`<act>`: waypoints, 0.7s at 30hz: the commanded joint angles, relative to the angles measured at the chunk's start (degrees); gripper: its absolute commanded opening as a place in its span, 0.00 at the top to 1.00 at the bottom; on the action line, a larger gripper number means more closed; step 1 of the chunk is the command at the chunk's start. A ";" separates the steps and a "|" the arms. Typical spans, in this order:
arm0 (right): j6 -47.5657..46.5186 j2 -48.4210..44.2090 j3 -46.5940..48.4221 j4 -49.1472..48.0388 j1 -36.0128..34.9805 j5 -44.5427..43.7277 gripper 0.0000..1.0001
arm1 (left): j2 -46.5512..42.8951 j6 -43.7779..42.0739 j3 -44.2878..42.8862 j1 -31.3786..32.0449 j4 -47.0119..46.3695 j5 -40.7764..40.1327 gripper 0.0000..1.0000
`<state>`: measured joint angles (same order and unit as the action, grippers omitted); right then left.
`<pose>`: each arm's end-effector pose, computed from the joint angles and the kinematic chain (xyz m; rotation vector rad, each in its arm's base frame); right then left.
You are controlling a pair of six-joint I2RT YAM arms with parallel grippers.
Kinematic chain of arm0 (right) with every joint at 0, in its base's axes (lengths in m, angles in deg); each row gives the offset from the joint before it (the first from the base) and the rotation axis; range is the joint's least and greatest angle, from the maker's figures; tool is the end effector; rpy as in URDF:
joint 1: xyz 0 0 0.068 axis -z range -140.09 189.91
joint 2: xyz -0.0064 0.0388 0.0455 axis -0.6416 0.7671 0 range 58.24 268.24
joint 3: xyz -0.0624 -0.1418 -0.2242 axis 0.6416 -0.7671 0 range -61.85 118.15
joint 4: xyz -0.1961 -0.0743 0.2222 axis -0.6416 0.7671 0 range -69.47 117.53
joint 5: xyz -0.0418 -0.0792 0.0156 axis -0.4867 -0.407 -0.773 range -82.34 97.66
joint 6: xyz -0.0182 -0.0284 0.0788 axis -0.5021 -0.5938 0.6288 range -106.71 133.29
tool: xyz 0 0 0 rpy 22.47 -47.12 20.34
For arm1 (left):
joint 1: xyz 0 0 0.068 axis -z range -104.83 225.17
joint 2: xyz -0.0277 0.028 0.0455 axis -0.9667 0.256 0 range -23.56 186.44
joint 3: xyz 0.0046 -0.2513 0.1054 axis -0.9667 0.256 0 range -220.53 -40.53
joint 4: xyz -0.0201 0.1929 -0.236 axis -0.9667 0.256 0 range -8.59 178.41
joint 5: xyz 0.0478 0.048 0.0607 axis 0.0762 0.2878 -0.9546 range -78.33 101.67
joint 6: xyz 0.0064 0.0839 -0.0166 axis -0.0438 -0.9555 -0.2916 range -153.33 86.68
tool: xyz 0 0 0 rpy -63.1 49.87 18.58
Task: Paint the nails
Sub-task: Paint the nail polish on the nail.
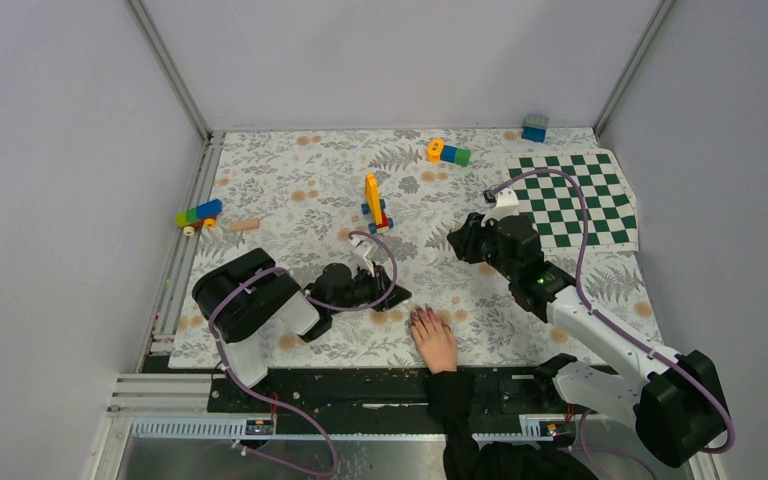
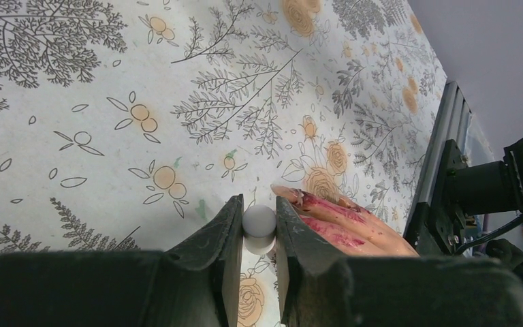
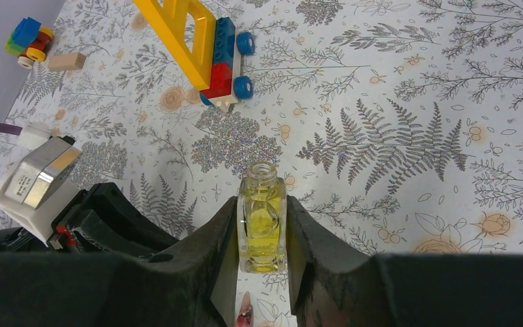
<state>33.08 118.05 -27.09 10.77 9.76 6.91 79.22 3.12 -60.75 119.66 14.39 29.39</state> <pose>0.2782 0.1604 0.2330 -0.1604 1.8729 0.5945 0.2095 -0.2380 0.0503 0.3792 1.9917 -1.2317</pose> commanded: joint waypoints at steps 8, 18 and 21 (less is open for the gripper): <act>0.40 -1.70 1.67 -2.37 0.53 0.60 1.00 | -4.06 1.45 1.63 -0.14 -6.89 -0.45 1.00; 0.70 -1.82 1.41 -2.54 0.53 0.65 1.00 | -4.08 1.81 1.90 0.76 -7.30 0.37 1.00; 0.75 -1.85 1.40 -2.54 0.56 0.58 1.00 | -4.08 1.26 1.61 1.16 -6.79 0.30 1.00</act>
<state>33.17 117.41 -27.11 10.79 9.76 6.91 76.97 4.74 -59.07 120.14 12.14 29.30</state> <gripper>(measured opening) 0.334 0.195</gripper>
